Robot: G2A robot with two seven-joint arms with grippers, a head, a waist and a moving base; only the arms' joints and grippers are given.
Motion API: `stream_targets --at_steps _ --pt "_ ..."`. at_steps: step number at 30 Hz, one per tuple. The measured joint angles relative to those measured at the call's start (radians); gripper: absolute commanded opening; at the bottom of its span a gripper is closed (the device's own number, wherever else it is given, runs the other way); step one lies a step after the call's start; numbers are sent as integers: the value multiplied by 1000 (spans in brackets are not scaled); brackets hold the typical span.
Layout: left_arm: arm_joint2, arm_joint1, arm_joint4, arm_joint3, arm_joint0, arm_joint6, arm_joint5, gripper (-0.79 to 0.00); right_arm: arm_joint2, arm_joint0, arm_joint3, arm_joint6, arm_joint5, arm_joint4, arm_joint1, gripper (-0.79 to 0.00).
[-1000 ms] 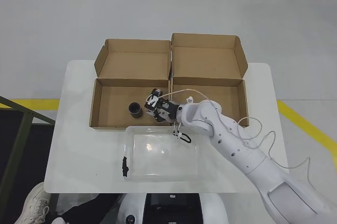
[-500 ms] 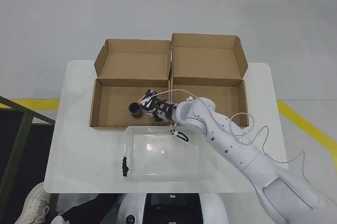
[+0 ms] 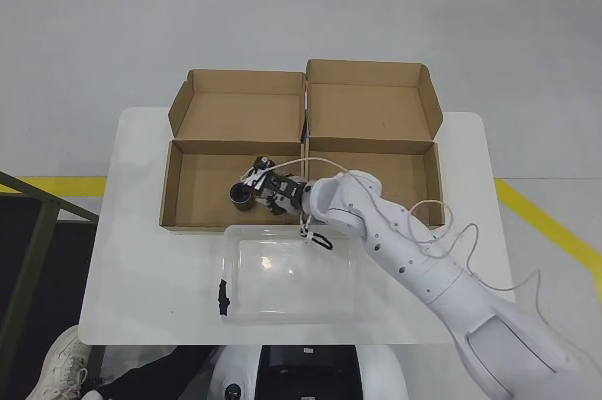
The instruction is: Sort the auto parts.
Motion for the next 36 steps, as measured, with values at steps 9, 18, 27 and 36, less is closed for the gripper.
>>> stream_targets --at_steps 9,18,27,36 --pt "0 0 0 0 0 0 0 0 121 -112 -250 9 -46 -47 50 -413" --pt "0 0 0 0 0 0 0 0 288 -296 -506 1 -157 -71 112 -296" --pt "0 0 0 0 0 0 0 0 510 -485 -622 -119 -259 -57 165 -166" --pt "0 0 0 0 0 0 0 0 734 -627 -643 -300 -324 -31 201 0"
